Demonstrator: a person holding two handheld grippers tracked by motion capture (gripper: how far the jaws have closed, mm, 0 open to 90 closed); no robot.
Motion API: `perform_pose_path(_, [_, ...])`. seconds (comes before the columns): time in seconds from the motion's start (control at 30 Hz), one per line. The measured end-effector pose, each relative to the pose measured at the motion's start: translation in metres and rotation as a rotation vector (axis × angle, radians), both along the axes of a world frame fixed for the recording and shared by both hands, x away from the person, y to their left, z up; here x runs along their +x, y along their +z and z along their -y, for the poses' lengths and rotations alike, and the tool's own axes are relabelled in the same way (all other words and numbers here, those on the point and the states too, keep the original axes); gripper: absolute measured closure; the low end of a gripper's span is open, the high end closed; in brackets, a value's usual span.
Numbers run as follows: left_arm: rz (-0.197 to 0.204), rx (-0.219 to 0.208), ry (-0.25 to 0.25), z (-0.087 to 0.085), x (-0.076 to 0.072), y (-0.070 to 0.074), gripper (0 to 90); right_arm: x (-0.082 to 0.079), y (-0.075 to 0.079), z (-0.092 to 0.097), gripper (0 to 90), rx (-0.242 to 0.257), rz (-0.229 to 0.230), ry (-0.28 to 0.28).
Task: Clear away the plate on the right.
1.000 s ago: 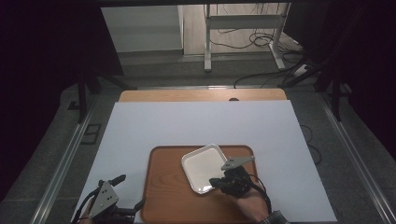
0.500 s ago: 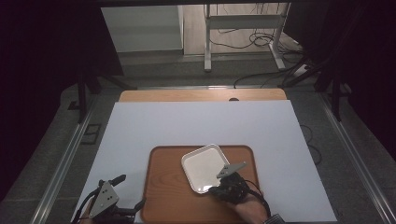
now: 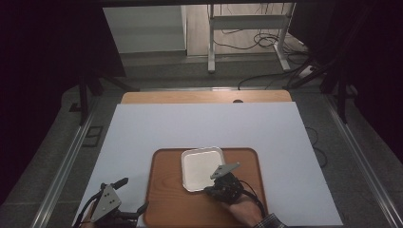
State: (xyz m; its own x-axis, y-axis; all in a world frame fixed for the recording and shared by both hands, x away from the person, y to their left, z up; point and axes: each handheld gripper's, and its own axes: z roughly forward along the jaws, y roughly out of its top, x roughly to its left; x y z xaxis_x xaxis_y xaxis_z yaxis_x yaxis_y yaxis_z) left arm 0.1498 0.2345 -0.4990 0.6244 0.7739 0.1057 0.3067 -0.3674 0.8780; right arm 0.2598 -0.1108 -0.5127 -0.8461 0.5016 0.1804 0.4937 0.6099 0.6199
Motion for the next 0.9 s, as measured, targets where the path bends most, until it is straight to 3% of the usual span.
perform_pose_path(0.53, [0.003,0.004,-0.001,0.0006,-0.0002,-0.0001,2.8,0.0038,-0.0003,-0.0041,88.9,0.009,0.000,-0.030])
perform_pose_path(0.9, [0.005,0.000,-0.001,0.0006,-0.0004,-0.0001,2.9,0.0016,0.0038,-0.0038,82.2,0.024,0.005,-0.024])
